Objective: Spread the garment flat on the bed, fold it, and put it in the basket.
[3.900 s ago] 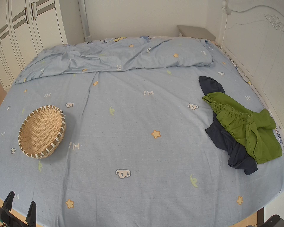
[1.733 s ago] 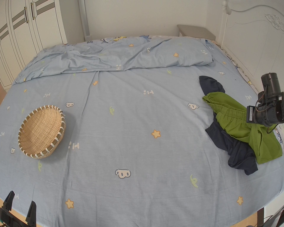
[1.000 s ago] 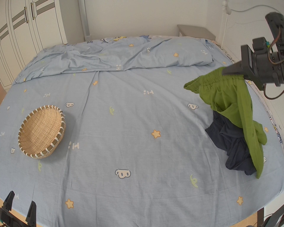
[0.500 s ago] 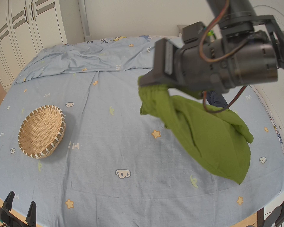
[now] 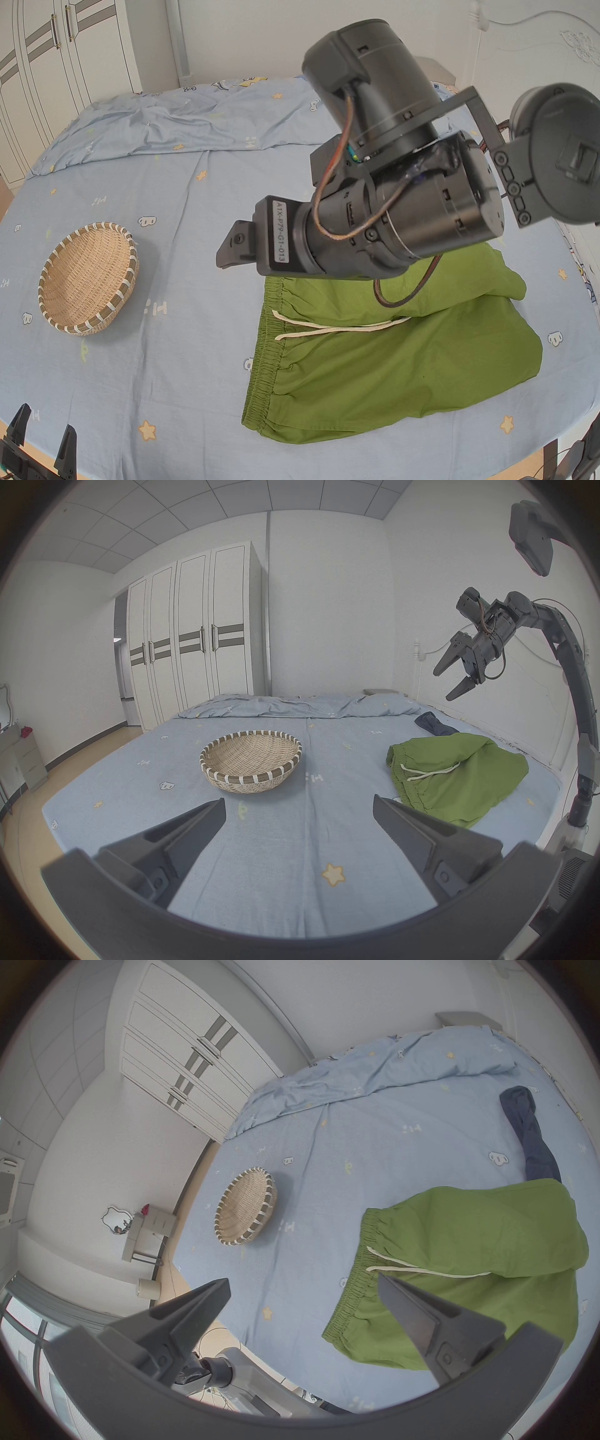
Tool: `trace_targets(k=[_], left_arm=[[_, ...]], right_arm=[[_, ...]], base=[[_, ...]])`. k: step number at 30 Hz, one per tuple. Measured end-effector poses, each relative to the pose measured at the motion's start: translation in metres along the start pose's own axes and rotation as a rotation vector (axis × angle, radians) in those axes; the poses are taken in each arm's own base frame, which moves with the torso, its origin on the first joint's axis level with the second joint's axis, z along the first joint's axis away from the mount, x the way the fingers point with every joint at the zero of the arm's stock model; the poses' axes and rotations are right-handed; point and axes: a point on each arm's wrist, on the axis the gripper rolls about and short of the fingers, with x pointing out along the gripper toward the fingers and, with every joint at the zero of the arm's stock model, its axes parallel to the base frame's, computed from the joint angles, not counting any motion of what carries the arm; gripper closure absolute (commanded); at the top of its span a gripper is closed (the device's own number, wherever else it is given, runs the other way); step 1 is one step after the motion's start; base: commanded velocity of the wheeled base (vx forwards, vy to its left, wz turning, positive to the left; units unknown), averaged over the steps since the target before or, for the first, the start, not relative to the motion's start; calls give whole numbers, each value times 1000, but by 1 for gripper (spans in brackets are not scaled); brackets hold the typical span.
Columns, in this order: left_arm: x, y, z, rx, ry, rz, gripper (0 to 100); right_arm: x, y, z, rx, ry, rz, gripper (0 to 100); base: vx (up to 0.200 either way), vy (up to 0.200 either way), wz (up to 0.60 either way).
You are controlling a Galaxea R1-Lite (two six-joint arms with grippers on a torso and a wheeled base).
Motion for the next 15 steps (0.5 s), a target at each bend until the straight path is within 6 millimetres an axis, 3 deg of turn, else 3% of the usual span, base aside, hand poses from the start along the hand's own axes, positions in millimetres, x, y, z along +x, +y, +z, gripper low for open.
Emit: trace_targets(k=[6,11,15], left_arm=[[0,0,0,0,0,-1,0],[0,0,0,0,0,-1,0],[0,0,0,1,0,-2,0]], right_arm=[[-10,-24,14,46,-21,-50,0],[-59,-60,40,129,-131,-49,0],[-104,-95,48,193,-194,-30,0]], base=[[0,0,0],[0,0,0],[0,0,0]])
